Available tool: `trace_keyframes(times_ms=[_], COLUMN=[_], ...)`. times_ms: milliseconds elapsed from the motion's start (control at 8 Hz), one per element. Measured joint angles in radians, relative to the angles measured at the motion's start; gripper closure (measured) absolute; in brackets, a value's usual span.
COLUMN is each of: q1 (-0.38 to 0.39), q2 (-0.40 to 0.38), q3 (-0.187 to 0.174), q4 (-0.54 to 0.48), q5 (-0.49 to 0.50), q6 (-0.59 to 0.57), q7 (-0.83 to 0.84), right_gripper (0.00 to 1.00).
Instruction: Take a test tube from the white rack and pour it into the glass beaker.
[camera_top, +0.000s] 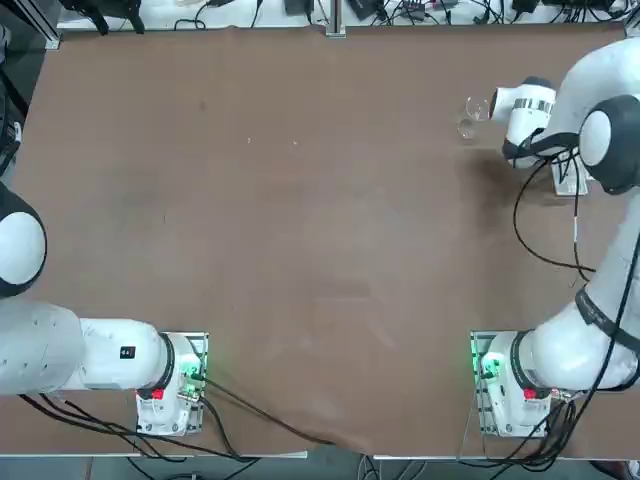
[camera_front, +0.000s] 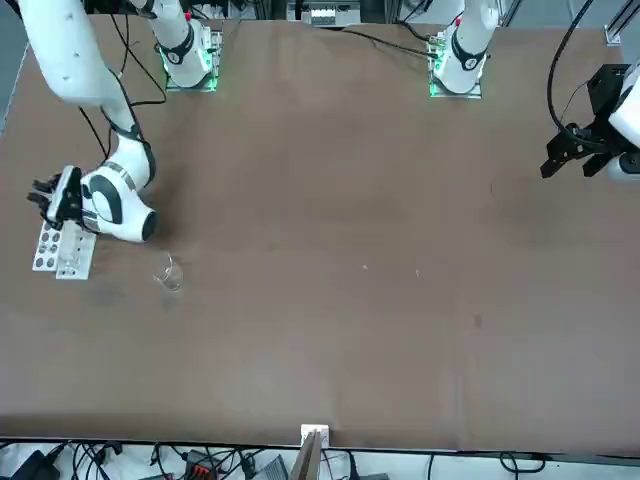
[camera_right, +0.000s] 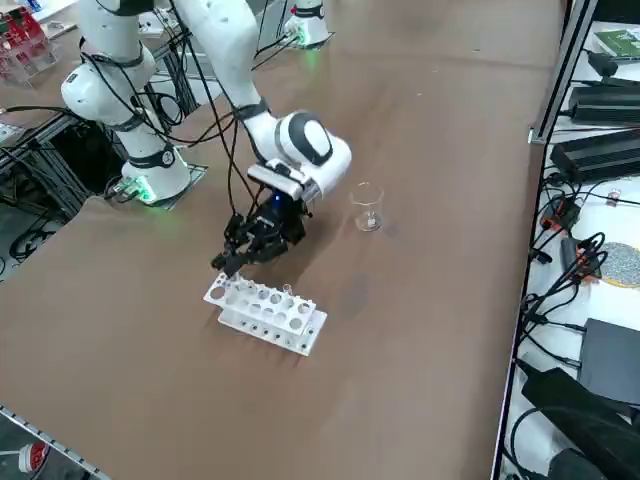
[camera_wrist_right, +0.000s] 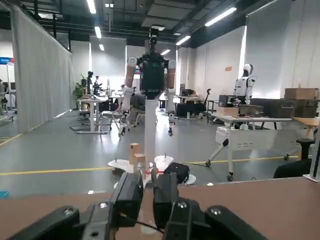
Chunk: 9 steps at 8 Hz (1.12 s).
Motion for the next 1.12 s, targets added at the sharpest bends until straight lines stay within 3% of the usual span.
trace_keyframes(times_ms=[375, 625, 875, 1125], q1=[0.002, 0.006, 0.031, 0.144], q2=[-0.157, -0.238, -0.251, -0.181], q3=[0.001, 0.038, 0.108, 0.137], q4=[0.003, 0.052, 0.184, 0.308], q5=[0.042, 0.176, 0.340, 0.446], q6=[-0.045, -0.064, -0.091, -0.089], q7=[-0.123, -0.298, -0.488, -0.534], right_gripper=[0.82, 0.82, 0.82, 0.82])
